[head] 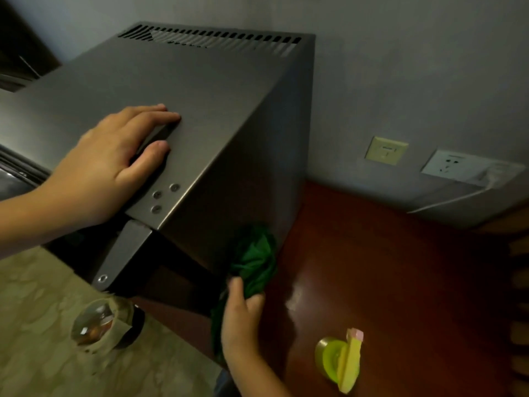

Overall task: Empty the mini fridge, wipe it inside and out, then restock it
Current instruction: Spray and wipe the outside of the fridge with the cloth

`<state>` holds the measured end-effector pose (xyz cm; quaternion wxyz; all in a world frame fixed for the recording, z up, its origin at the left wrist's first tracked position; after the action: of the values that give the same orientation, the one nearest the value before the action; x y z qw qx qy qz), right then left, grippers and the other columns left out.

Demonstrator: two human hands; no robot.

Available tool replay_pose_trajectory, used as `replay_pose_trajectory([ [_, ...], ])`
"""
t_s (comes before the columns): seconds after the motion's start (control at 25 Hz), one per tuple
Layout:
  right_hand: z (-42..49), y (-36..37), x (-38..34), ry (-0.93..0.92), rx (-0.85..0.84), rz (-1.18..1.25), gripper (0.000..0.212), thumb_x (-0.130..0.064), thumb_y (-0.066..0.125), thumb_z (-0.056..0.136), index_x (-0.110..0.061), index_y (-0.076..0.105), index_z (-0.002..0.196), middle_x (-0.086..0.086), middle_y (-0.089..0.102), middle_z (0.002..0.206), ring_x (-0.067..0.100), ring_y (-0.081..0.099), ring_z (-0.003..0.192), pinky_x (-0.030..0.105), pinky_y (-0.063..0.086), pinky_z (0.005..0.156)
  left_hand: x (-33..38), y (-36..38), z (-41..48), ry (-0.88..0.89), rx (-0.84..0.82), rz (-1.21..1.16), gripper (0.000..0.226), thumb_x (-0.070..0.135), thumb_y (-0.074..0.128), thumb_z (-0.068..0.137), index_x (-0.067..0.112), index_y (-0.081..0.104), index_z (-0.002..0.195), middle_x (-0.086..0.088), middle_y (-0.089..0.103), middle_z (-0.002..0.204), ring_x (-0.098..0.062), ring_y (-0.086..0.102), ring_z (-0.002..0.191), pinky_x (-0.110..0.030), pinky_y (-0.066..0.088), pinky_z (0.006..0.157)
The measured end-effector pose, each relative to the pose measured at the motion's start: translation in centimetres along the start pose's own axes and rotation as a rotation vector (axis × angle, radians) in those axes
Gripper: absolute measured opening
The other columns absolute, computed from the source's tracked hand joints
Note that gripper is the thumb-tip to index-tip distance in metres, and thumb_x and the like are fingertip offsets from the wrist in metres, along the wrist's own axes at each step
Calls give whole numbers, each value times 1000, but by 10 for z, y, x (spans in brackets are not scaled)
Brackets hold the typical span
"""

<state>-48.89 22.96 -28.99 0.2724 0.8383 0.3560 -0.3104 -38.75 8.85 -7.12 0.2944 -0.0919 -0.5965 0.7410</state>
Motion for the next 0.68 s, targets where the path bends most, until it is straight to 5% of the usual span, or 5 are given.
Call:
replay_pose_trajectory([
  [0.12, -30, 18, -70, -405, -196, -29, 84, -52, 61, 57, 4, 56, 121, 10, 63, 118, 18, 59, 113, 32, 45, 101, -2, 1, 1, 12, -10, 13, 59, 54, 26, 92, 22, 44, 138, -8, 42, 144, -27, 40, 132, -52, 33, 106],
  [0.28, 35, 32, -179, -739, -145, -77, 63, -40, 66, 66, 2, 62, 113, 17, 66, 112, 23, 62, 104, 35, 48, 95, 0, -2, 2, 2, -10, 13, 61, 55, 25, 91, 22, 44, 139, -7, 42, 144, -26, 39, 131, -50, 32, 106],
  [0.48, 126, 36, -273, -735, -127, -82, 24, -21, 54, 93, -8, 56, 114, 0, 57, 104, 14, 53, 101, 22, 39, 86, 1, -3, 2, 1, 16, 28, 61, 55, 25, 89, 23, 45, 138, -6, 43, 143, -25, 41, 129, -47, 32, 103],
  [0.68, 200, 17, -217, -431, -90, -42, 26, -31, 43, 98, -18, 55, 117, 0, 60, 104, 18, 56, 98, 33, 45, 94, 1, -2, 2, -4, 9, 43, 61, 55, 25, 89, 25, 44, 138, -5, 43, 142, -25, 40, 127, -44, 31, 101],
])
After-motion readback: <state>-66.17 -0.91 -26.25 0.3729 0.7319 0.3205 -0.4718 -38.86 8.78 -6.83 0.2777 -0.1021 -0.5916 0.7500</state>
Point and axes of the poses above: each hand's wrist, its own z-axis towards the middle knuckle, its own y-axis out of the palm, x = y × z, the point moved 3 cm from there along z, towards the middle knuckle
